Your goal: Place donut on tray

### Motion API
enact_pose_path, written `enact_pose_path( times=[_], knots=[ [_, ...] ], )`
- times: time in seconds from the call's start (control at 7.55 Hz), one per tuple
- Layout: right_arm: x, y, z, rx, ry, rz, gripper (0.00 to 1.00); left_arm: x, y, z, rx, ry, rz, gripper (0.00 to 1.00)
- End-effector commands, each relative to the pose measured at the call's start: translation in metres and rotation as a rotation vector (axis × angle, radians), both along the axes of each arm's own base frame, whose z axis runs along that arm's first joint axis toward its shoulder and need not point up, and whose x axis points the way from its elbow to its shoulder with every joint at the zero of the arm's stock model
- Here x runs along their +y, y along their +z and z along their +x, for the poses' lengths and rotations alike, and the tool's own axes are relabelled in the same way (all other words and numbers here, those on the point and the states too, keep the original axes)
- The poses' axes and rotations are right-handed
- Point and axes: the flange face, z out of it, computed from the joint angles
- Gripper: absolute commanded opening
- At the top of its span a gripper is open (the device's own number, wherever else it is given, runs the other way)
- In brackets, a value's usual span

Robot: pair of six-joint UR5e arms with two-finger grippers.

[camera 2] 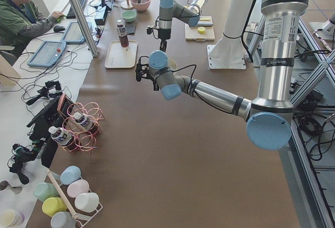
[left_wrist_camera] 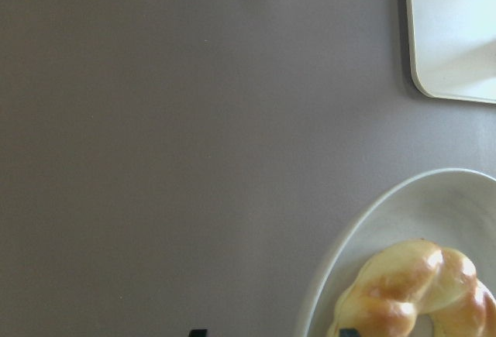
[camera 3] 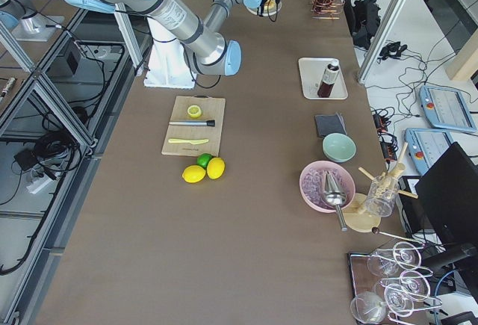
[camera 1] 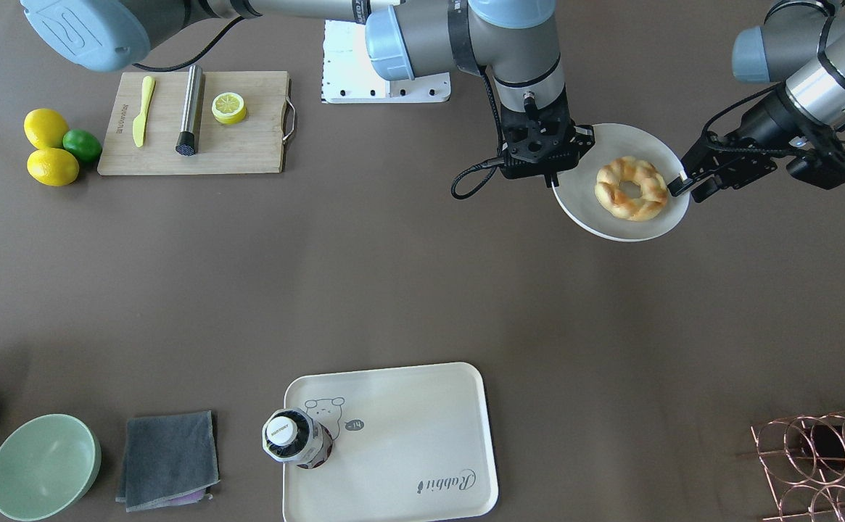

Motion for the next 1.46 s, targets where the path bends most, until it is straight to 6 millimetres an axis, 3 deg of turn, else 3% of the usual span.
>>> enact_pose_path(
  times=[0.0, 0.26, 0.53, 0.66, 0.79, 0.93, 1.32],
  knots=[
    [-0.001, 0.002, 0.000, 0.004, 0.001, -0.002, 0.00, 0.003, -0.001, 0.001, 0.011, 0.005, 0.018, 0.28],
    [-0.002, 0.007, -0.004, 0.014, -0.002, -0.002, 0.00, 0.003, -0.004, 0.001, 0.014, 0.005, 0.023, 0.00],
    [-0.001, 0.004, -0.001, 0.002, -0.004, 0.008, 0.00, 0.002, -0.002, 0.000, 0.012, 0.004, 0.019, 0.00],
    [0.000, 0.001, 0.000, -0.006, 0.000, 0.003, 0.14, 0.001, -0.001, 0.001, 0.012, 0.006, 0.015, 0.00],
    [0.003, 0.001, -0.001, -0.005, 0.009, 0.005, 0.81, 0.001, -0.001, 0.001, 0.014, 0.008, 0.006, 0.00],
    [0.007, -0.003, 0.000, -0.011, 0.026, 0.011, 1.00, 0.000, 0.000, 0.002, 0.013, 0.006, 0.004, 0.00],
    [0.014, -0.023, 0.020, -0.061, 0.008, 0.027, 1.00, -0.012, 0.012, 0.010, -0.003, 0.002, -0.017, 0.00]
  ],
)
